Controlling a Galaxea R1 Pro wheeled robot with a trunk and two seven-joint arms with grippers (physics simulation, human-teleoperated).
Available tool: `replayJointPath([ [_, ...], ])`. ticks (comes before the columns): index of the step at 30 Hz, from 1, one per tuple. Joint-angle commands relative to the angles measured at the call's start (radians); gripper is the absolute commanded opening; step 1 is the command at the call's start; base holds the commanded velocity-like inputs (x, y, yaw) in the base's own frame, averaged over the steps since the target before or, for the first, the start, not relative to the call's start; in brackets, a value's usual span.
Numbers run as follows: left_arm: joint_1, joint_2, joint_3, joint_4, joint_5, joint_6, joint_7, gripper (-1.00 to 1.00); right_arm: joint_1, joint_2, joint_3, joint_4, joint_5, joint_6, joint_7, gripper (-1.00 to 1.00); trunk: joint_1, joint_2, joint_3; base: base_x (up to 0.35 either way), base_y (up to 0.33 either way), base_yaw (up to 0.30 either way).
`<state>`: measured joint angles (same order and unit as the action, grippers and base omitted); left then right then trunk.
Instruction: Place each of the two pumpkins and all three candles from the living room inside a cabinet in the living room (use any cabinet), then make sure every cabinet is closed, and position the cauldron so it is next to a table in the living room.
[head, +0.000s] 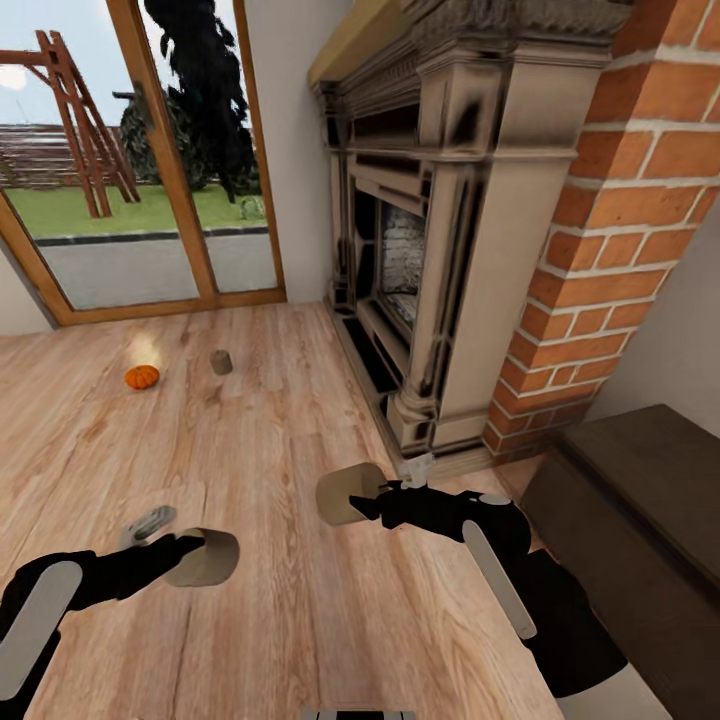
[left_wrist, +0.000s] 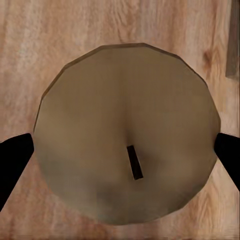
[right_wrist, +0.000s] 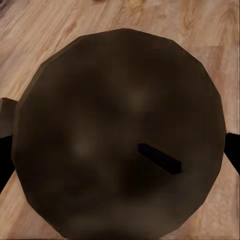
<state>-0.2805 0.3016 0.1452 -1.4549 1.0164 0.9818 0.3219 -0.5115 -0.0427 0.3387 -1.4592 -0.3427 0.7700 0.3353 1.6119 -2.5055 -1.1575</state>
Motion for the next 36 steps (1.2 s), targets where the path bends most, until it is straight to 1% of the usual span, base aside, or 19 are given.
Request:
replayJointPath([
  [1,0.0,0.0,0.004,-0.001,0.014,0.003,0.009,-1.0,-0.001,0.0,0.001,0.001,0.0,0.004,0.002,-1.0,-0.001,0.0,0.003,-0.309,0.0,-0.239],
  [5,0.0,-0.001,0.028,-0.001,0.016,0.004,0.009,-1.0,-0.001,0.001,0.0,0.003,-0.001,0.004,0.002,-1.0,-0.003,0.001,0.019,-0.329,0.0,-0.25],
  [7,0.0,-0.001,0.033,-0.001,0.017,0.004,0.009,-1.0,-0.001,0.001,0.0,0.003,-0.001,0.004,0.002,-1.0,-0.004,0.001,0.026,-0.337,0.0,-0.254],
  [17,0.0,-0.004,0.037,-0.001,0.018,0.005,0.009,-1.0,-0.001,0.0,0.0,0.006,-0.004,0.004,0.005,-1.0,-0.008,0.004,0.065,-0.336,0.0,-0.255],
  [25,0.0,0.001,0.04,-0.001,0.017,0.005,0.009,-1.0,-0.001,0.001,0.0,0.006,-0.004,0.003,0.005,-1.0,-0.012,0.006,0.096,-0.261,0.0,-0.256],
  [29,0.0,0.002,0.04,-0.001,0.016,0.005,0.009,-1.0,-0.001,0.0,-0.001,0.006,-0.004,0.004,0.005,-1.0,-0.027,0.034,0.108,-0.213,0.0,-0.21],
  [36,0.0,0.002,0.04,-0.001,0.017,0.005,0.009,-1.0,-0.001,0.0,-0.003,-0.004,-0.008,0.007,0.009,-1.0,-0.054,0.083,0.128,-0.178,0.0,-0.043],
])
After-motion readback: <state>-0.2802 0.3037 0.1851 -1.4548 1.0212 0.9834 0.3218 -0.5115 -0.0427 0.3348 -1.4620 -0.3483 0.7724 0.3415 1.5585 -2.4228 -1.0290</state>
